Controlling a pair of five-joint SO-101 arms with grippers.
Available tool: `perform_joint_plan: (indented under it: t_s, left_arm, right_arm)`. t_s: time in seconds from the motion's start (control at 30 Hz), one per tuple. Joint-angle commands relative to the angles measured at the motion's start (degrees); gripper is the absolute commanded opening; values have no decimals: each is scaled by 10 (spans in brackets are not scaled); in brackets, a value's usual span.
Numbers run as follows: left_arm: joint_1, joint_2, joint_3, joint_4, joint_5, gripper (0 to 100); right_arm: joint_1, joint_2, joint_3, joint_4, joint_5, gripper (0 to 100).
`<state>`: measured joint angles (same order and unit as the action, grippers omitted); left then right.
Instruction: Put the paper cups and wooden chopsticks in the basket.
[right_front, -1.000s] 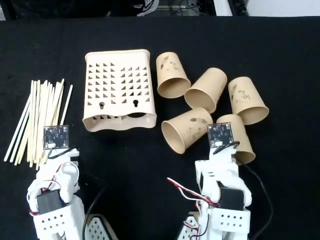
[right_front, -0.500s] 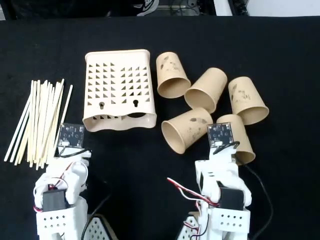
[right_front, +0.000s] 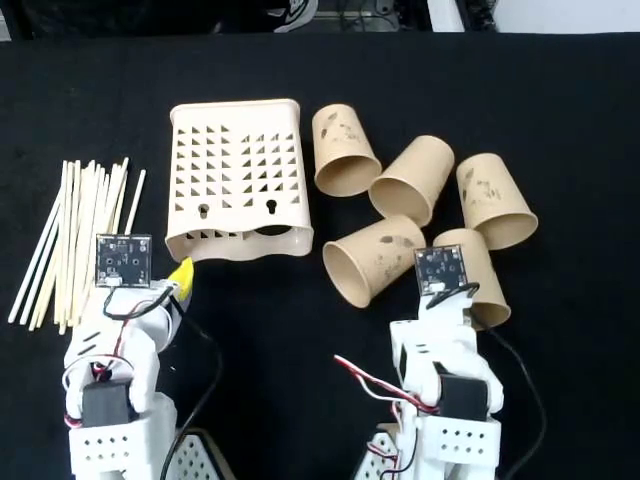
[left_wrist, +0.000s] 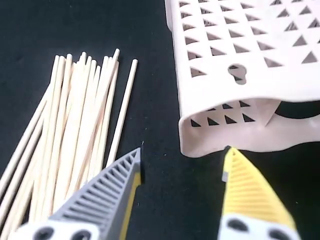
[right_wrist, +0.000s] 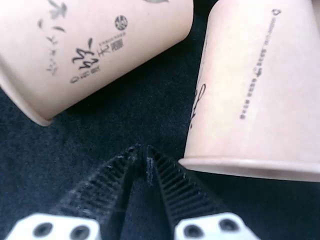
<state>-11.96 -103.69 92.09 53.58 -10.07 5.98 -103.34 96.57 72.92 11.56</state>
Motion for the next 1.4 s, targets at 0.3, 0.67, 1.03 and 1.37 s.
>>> perform_joint_plan:
  t_s: [0.3,0.67,1.03,1.37]
  left_arm:
    - [-3,22,49,-116,-40,294]
    - [30,212,44,-287,-63,292]
    - [31,491,-62,-441,-64,291]
    - [30,735,-73,-761,27,216]
  right_arm:
    - [5,-21,0,2,4,15]
    - [5,-21,0,2,4,15]
    - [5,-21,0,2,4,15]
    - [5,-21,0,2,4,15]
